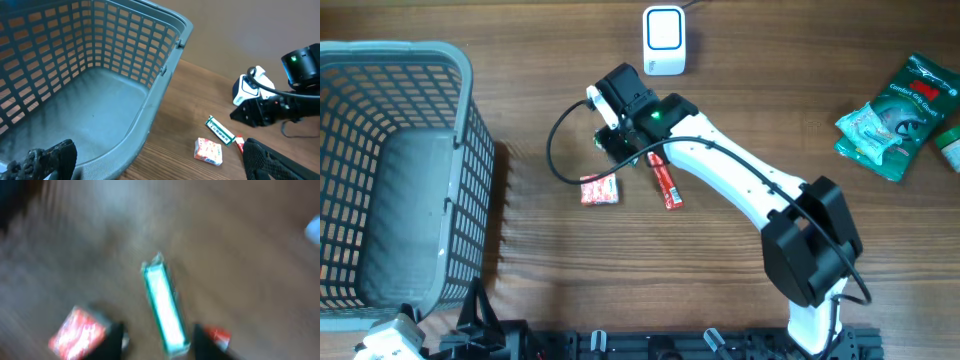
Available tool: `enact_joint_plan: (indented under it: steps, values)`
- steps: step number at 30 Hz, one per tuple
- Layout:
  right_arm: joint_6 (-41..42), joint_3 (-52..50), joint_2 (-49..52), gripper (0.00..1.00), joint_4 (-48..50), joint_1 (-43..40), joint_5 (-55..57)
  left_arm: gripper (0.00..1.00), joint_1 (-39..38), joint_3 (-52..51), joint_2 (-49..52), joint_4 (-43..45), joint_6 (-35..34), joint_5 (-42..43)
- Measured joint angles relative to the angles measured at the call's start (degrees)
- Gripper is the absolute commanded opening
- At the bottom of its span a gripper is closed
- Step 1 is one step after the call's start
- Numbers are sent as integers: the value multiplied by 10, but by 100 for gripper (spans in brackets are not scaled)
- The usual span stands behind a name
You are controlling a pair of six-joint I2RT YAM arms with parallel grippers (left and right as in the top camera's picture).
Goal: Scan the item barcode
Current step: 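Reach the right gripper to the green-white tube and grasp it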
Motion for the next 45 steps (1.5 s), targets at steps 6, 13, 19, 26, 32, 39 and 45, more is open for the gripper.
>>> enact_joint_plan:
  steps: [6, 13, 19, 26, 32, 39, 45]
  values:
    - [-2, 0, 43, 4, 100, -15, 21, 100, 0, 0, 0, 0, 0, 0]
    - [15, -1, 87, 4, 91, -52, 16, 100, 0, 0, 0, 0, 0, 0]
    - [15, -2, 88, 5, 31, -41, -78, 100, 0, 0, 0, 0, 0, 0]
    - [2, -2, 88, 5, -23, -24, -142, 100, 0, 0, 0, 0, 0, 0]
    - [-14, -2, 88, 4, -58, -4, -165, 100, 0, 0, 0, 0, 0, 0]
    - [43, -1, 76, 74, -79, 9, -95, 100, 0, 0, 0, 0, 0, 0]
    - [27, 3, 54, 100, -79, 6, -7, 100, 0, 0, 0, 0, 0, 0]
